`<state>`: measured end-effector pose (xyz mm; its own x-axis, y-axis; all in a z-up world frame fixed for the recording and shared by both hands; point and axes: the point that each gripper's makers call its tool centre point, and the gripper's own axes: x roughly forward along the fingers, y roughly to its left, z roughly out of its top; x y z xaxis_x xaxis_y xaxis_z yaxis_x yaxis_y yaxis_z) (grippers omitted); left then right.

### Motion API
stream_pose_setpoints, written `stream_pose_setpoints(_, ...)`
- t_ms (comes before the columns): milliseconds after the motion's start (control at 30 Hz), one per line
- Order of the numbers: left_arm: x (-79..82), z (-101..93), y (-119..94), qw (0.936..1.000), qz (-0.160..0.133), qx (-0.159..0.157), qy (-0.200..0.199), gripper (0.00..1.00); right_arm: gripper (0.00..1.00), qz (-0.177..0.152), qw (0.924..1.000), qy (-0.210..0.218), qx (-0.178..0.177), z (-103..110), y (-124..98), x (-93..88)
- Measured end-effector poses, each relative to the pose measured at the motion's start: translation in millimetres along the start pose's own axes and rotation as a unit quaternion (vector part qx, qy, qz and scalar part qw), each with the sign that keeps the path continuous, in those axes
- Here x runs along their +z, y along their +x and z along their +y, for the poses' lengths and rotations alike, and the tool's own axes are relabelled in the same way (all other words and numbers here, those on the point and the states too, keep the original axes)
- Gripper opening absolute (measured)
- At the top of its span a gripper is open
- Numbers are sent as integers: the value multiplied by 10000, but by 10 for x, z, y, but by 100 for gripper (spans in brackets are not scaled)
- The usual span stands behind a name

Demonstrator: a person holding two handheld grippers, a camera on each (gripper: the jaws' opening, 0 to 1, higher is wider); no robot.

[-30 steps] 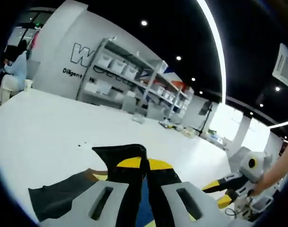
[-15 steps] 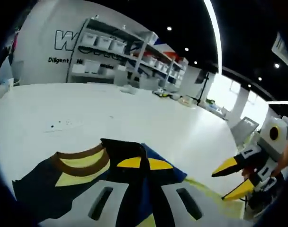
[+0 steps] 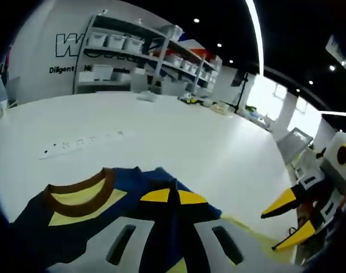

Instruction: Fold the garment on the visible template until the final outline fits inside the template.

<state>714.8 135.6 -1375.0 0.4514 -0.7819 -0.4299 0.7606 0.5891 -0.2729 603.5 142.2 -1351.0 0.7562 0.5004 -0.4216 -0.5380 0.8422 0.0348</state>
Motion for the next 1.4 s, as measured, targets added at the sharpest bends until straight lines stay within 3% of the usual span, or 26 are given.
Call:
stream_pose_setpoints(167,-108,-149,78,9997,129,-195,-77,1,20,6,10000,39,-56,-29,-31,-16)
stream_pose_setpoints(267,-225,-269,105,9986,291,-422,-162,8,19,12,9999,78,-89,-56,-56,-37)
stream_pose_setpoints(367,-168,-333,46,9978,27,-538,-375,14,20,8,9999,110,-110,-66,-69,-54)
stream_pose_setpoints(467,-191,-309,-67,9979,9,-510,-396,17,20,24,9999,123,-100,-53,-68,-72)
stream_pose_setpoints(833,-406,-148,-625,9988,-39,-406,-284,13,21,48,9999,131,19,40,-9,-137)
stream_pose_setpoints(1033,-580,-112,-1014,9992,109,-396,30,14,21,65,9999,79,122,90,3,-170)
stream_pose_setpoints(1267,-843,-86,-1524,9975,303,-514,379,15,23,135,9986,-149,483,244,-36,-231)
stream_pose_setpoints(1400,-1100,-94,-1851,9937,586,-650,693,14,23,191,9963,-268,792,344,-94,-297)
